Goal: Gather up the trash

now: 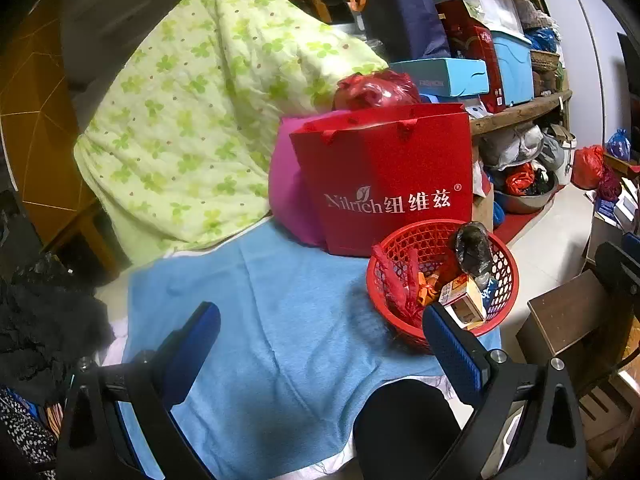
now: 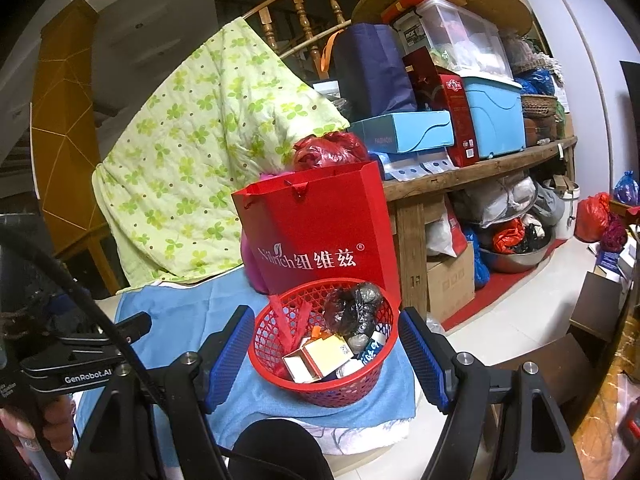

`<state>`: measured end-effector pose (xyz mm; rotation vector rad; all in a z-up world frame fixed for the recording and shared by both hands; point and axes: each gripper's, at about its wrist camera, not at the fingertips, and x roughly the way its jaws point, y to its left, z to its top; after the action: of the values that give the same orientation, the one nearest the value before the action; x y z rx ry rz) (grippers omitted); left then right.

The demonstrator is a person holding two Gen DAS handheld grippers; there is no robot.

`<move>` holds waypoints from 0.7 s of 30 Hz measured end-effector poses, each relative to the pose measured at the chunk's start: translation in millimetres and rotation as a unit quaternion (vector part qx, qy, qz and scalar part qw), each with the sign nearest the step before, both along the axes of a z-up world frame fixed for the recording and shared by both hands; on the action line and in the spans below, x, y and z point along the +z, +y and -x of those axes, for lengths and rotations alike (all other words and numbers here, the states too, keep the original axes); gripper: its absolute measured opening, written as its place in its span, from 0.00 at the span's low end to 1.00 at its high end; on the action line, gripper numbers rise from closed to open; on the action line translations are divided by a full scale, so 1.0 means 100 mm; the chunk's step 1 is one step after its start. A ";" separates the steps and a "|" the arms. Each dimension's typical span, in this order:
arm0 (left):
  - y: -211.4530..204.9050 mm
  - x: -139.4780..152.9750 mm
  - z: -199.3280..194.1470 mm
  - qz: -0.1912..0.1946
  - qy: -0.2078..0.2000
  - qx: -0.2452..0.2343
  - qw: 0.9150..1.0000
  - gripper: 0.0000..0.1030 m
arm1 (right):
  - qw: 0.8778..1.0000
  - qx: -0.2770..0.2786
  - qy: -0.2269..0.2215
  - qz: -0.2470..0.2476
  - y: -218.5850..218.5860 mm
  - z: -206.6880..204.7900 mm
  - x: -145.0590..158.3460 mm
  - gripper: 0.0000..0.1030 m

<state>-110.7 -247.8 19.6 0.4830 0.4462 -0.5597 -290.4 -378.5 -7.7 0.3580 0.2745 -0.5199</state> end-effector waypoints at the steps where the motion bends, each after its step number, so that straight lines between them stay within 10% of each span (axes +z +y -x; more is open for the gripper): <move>1: -0.01 0.00 0.00 -0.001 -0.001 0.000 1.000 0.98 | 1.000 0.000 0.000 0.000 0.00 0.00 0.00 0.75; 21: -0.01 0.02 0.00 0.001 0.000 -0.003 1.000 0.98 | 1.000 -0.001 -0.004 0.003 0.00 0.04 0.05 0.75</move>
<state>-110.4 -248.5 21.5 0.4831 0.4439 -0.5657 -294.5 -378.1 -2.7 0.3541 0.2652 -0.5212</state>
